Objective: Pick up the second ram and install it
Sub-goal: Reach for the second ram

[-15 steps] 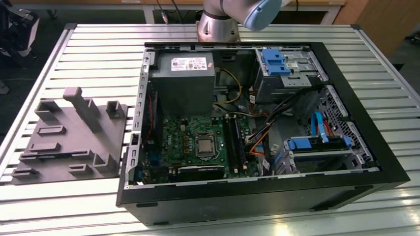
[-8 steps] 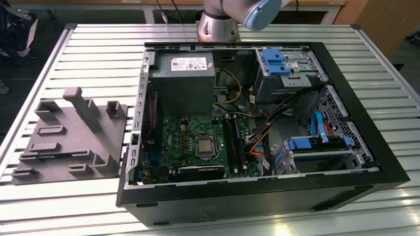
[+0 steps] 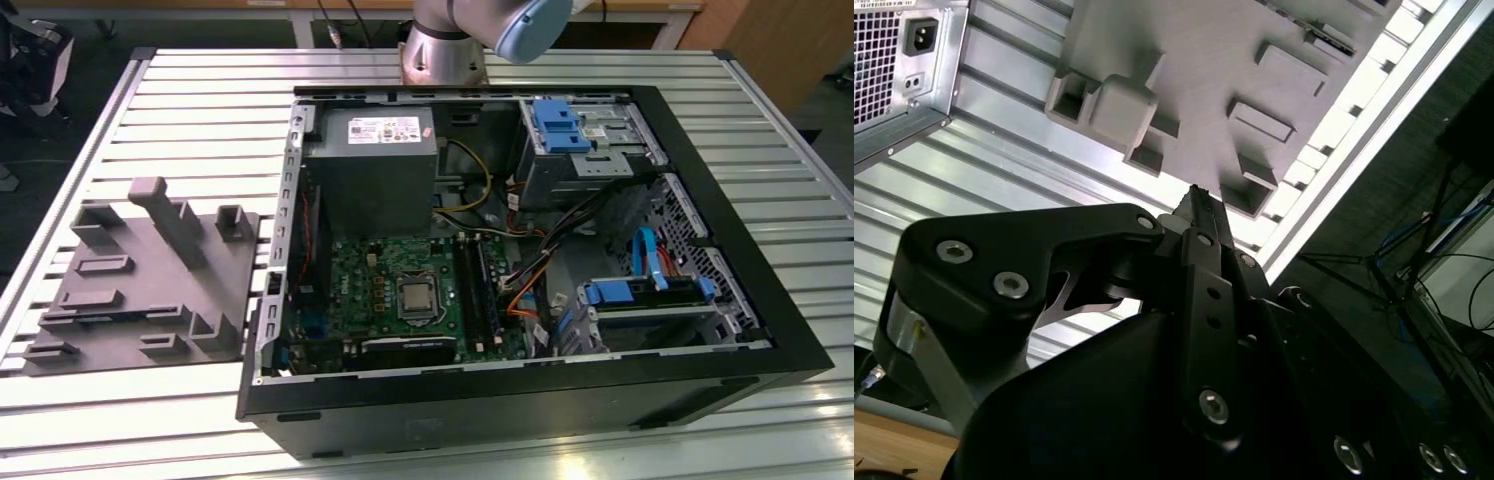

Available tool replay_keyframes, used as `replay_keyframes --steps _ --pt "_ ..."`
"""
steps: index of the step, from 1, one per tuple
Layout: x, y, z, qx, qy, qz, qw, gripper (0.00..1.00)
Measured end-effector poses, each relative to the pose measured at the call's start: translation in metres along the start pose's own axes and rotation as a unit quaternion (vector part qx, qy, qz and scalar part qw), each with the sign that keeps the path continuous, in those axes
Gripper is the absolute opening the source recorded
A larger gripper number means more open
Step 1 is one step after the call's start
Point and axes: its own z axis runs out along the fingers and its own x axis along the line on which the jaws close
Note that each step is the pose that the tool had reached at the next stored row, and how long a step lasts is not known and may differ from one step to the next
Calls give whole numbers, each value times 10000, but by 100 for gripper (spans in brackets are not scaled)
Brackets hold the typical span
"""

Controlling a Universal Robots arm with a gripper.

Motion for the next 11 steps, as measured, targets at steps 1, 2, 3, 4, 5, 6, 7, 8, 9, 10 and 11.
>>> replay_keyframes --steps 1,2,3,4,5,6,7,8,9,10,11 --pt "2 -1 0 0 0 0 10000 11" --pt "5 -2 0 0 0 0 10000 11" --pt "7 -3 1 0 0 0 10000 11" --pt "10 -4 0 0 0 0 10000 11" --pt "13 -5 0 0 0 0 10000 11" --pt "15 -6 1 0 0 0 10000 11" --pt "18 -7 1 0 0 0 10000 11" --pt "20 -8 1 0 0 0 10000 11" --pt "23 -9 1 0 0 0 10000 11" --pt "26 -10 1 0 0 0 10000 11" --pt "29 -10 1 0 0 0 10000 11"
